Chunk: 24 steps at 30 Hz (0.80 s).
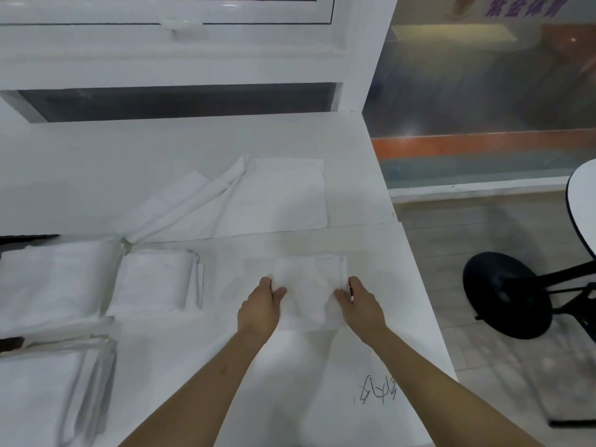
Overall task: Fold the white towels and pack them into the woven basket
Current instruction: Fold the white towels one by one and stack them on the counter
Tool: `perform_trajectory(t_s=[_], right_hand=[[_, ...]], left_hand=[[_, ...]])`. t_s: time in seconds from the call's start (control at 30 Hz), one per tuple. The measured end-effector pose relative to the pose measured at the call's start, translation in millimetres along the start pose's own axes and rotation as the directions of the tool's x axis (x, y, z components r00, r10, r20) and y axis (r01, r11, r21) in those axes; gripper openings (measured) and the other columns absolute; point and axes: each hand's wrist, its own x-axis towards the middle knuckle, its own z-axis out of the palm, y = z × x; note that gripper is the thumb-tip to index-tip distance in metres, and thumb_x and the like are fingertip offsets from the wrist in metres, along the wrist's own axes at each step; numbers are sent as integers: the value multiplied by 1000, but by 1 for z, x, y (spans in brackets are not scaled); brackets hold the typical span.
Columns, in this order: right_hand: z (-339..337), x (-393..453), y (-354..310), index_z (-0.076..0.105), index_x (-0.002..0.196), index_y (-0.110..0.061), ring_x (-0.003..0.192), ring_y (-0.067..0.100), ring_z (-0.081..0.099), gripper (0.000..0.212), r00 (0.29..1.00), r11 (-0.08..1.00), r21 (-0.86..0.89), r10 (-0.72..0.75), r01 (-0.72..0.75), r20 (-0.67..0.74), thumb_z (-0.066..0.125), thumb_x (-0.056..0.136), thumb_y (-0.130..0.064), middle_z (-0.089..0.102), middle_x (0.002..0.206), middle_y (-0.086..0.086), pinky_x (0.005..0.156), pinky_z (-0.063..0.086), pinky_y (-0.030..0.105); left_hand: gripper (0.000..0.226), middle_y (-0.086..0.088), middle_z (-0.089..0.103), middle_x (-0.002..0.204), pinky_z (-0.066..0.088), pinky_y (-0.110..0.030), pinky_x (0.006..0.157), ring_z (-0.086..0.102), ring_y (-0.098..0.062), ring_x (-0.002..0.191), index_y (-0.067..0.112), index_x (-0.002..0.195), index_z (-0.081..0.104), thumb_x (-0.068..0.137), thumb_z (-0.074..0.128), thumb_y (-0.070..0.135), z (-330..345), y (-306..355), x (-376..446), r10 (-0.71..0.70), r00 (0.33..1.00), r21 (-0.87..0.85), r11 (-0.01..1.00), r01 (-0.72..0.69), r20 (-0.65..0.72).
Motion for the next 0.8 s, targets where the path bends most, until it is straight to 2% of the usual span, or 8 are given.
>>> perform_trajectory(t_s=[0.13, 0.33, 0.4, 0.47, 0.57, 0.67, 0.73, 0.8], right_hand=[[11, 19, 2, 39, 89, -21, 62, 25, 56, 27, 998, 993, -113, 36, -40, -42, 47, 104, -43, 55, 72, 0, 57, 41, 35], [22, 35, 3, 39, 88, -20, 65, 26, 57, 30, 994, 971, -216, 91, -102, -63, 45, 104, -44, 57, 74, 0, 59, 44, 34], [23, 35, 3, 40, 89, -20, 63, 24, 55, 29, 992, 967, -223, 108, -122, -71, 44, 105, -43, 56, 74, -1, 59, 43, 33], [23, 34, 3, 43, 92, -20, 66, 22, 57, 26, 990, 969, -216, 104, -122, -91, 45, 104, -43, 57, 78, -2, 62, 47, 35], [25, 33, 7, 49, 103, -21, 76, 21, 62, 22, 986, 979, -160, 108, -128, -124, 48, 103, -44, 60, 95, -3, 70, 55, 39], [27, 30, 12, 48, 117, -23, 85, 19, 65, 29, 984, 988, -88, 118, -130, -130, 51, 101, -47, 63, 108, -3, 75, 57, 42], [25, 27, 17, 41, 136, -25, 96, 21, 65, 43, 985, 995, -30, 91, -96, -146, 54, 100, -45, 60, 122, -1, 77, 56, 41], [23, 20, 23, 34, 150, -30, 106, 22, 62, 55, 989, 998, -55, -30, 23, -146, 56, 100, -39, 51, 133, 2, 81, 56, 43]], left_hand=[[35, -7, 69, 102, 48, -40, 77, 66, -37, 93, 15, 122, 44, 107, 31, 45, 11, 9, 22, -56, 998, 101, 993, 56, -3], [26, -5, 65, 102, 45, -39, 72, 63, -33, 86, 18, 114, 41, 106, 35, 42, 25, 9, 29, -150, 987, 72, 985, 154, -59], [23, -4, 59, 105, 49, -40, 68, 63, -30, 87, 17, 117, 48, 103, 49, 36, 30, 6, 25, -11, 976, 139, 989, 42, -218], [30, -8, 57, 110, 50, -41, 76, 60, -30, 96, 14, 120, 59, 93, 66, 20, 36, -1, 20, 253, 920, 336, 930, -147, -298], [48, -13, 55, 135, 46, -44, 100, 55, -33, 124, 14, 134, 59, 87, 67, 10, 48, 1, 13, 559, 809, 444, 781, -439, -183], [52, -12, 24, 165, 30, -47, 120, 24, -33, 152, 22, 156, 33, 106, 33, 39, 60, 17, 4, 515, 856, 427, 767, -480, 37], [60, -9, -9, 169, 8, -49, 126, -8, -30, 156, 34, 161, 9, 106, 12, 55, 70, 24, 3, 399, 908, 419, 809, -413, 124], [62, -6, -26, 166, -5, -49, 125, -24, -27, 153, 40, 160, -4, 103, 6, 64, 78, 23, 3, 369, 917, 431, 811, -397, 150]])
